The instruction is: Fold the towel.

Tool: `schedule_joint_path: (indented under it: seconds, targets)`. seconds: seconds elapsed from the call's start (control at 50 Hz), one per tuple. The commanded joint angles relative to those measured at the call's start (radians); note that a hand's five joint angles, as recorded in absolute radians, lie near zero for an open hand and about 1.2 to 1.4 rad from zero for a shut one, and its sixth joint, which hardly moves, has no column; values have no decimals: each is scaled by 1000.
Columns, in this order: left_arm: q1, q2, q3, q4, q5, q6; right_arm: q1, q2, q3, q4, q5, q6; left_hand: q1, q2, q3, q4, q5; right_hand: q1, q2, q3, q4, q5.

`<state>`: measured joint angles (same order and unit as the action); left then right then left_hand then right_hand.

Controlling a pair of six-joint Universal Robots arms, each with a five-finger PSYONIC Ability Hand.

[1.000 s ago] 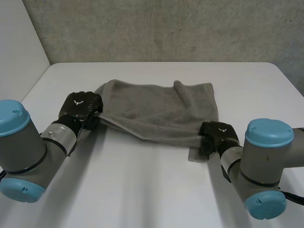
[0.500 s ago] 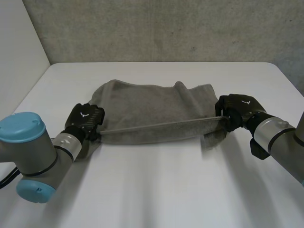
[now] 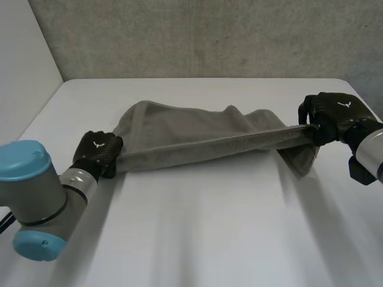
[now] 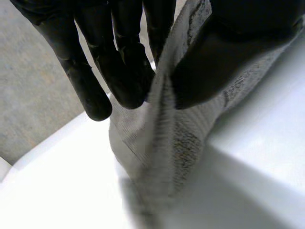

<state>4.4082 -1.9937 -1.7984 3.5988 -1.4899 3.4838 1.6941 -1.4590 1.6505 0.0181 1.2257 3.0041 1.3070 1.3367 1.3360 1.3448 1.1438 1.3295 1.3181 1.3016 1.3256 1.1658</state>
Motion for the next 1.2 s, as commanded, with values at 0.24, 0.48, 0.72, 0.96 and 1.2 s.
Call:
schedule_joint_path:
  seconds: [0.24, 0.48, 0.72, 0.96, 1.2]
  targets:
    - [27, 489, 16, -313, 86, -3, -14, 17, -268, 653, -161, -463, 89, 60, 60, 51, 78, 67, 78, 95, 71, 56]
    - [71, 55, 322, -451, 119, 3, 62, 342, -445, 654, 140, -692, 89, 60, 60, 51, 78, 67, 78, 95, 71, 56]
    - [-32, -191, 1004, -380, -99, -22, 162, 389, -781, -124, 285, -618, 89, 60, 60, 51, 78, 67, 78, 95, 71, 56]
    - [-98, -111, 1240, -49, -221, -58, 148, 309, -795, -400, 270, -442, 89, 60, 60, 51, 78, 67, 78, 95, 71, 56]
    - [-81, -158, 682, -42, -63, -62, 139, 390, -550, -259, -9, -445, 89, 60, 60, 51, 78, 67, 78, 95, 71, 56]
